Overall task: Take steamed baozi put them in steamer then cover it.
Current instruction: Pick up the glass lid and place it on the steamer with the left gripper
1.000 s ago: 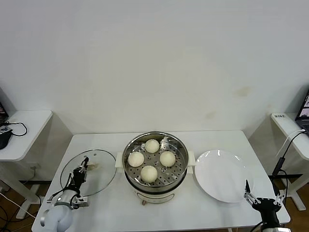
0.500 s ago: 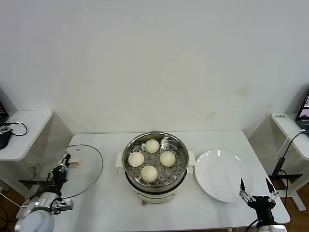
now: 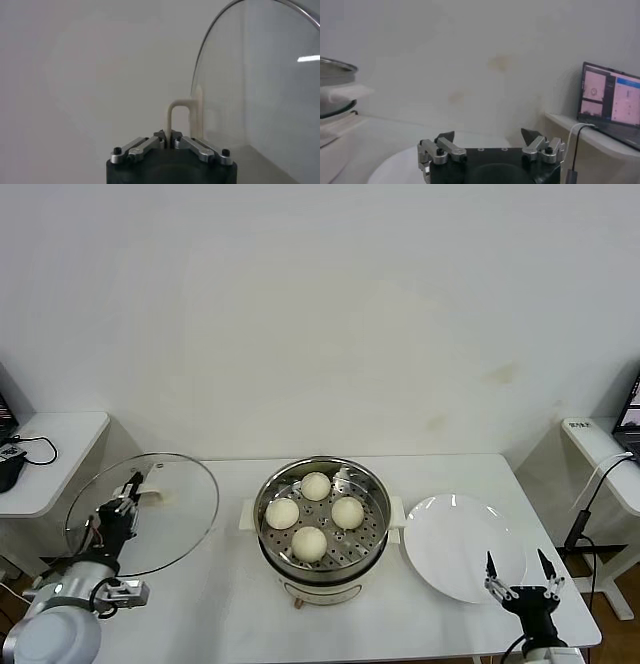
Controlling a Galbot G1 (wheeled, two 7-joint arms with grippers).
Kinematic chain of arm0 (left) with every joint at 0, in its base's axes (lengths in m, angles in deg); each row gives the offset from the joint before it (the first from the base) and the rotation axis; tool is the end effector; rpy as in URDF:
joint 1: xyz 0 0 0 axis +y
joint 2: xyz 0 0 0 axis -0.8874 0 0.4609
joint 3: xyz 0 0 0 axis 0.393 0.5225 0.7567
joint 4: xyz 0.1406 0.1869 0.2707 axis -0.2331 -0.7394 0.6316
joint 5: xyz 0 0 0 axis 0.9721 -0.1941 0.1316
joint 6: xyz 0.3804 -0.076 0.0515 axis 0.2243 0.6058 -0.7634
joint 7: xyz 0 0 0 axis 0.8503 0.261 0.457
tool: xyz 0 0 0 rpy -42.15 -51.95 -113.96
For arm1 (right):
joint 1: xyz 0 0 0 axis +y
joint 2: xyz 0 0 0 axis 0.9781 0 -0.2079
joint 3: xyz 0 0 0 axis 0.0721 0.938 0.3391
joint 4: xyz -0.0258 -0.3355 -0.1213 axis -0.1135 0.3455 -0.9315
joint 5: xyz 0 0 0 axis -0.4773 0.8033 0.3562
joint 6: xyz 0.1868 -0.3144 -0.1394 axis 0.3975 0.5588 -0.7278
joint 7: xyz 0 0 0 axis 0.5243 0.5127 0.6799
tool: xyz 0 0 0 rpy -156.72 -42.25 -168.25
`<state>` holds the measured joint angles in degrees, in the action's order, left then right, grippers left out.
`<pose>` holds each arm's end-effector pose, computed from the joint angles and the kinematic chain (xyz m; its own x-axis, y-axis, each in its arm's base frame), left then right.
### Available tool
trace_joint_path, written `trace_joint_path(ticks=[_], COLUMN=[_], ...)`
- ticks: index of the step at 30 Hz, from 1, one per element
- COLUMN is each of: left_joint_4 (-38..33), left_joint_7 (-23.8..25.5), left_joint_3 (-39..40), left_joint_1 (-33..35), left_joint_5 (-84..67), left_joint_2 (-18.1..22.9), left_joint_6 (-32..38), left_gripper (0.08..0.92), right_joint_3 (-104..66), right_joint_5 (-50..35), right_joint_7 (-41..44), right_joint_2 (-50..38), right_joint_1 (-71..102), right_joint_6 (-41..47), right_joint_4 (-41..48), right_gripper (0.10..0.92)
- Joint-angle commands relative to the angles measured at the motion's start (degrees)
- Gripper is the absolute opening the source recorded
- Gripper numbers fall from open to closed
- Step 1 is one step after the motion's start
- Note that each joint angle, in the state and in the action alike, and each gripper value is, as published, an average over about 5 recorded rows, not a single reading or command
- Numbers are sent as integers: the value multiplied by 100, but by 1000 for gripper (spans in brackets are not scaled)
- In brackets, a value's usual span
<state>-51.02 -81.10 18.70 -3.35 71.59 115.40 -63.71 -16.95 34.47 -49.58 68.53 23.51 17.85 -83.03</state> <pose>0.2642 0.1485 -0.2343 -0.9999 -0.0099 -0.0120 -0.0111 -0.0849 0.9963 0.1594 -0.1339 -0.3398 -0.9884 0.1381 0.0632 0.1206 0.9667 -0.2255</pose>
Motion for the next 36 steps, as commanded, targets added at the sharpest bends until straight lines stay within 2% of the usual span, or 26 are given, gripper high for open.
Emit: trace_joint_path(ticks=[1,6,11,21,36], left_joint_4=[-953,-662,-374,8,490], left_joint_7=[711,971,1201,1370,1441], left_joint_3=[1547,2435,2906,3121,3766], left_joint_1=[-701,-1238,-1609,-1852,-2040], left_joint_5=[588,1240,1675,2295,3030], left_joint_2=[82,572,1058,2026,2930], left_joint_6=[-793,-869,-979,-1049,-1092], left_gripper=[142,142,142,142,142], right_joint_3=[280,469,613,973,1099], right_joint_5=[103,213,280,683,819], right_joint_7=[-5,-7,-3,-43,-48], right_joint_2=[28,73,103,149,150], right_joint_1=[21,-11,-82,-316,-443], right_joint_6=[39,68,101,68,106], right_joint_4=[-95,-109,-41,401,478], right_gripper=[823,823,823,823,823])
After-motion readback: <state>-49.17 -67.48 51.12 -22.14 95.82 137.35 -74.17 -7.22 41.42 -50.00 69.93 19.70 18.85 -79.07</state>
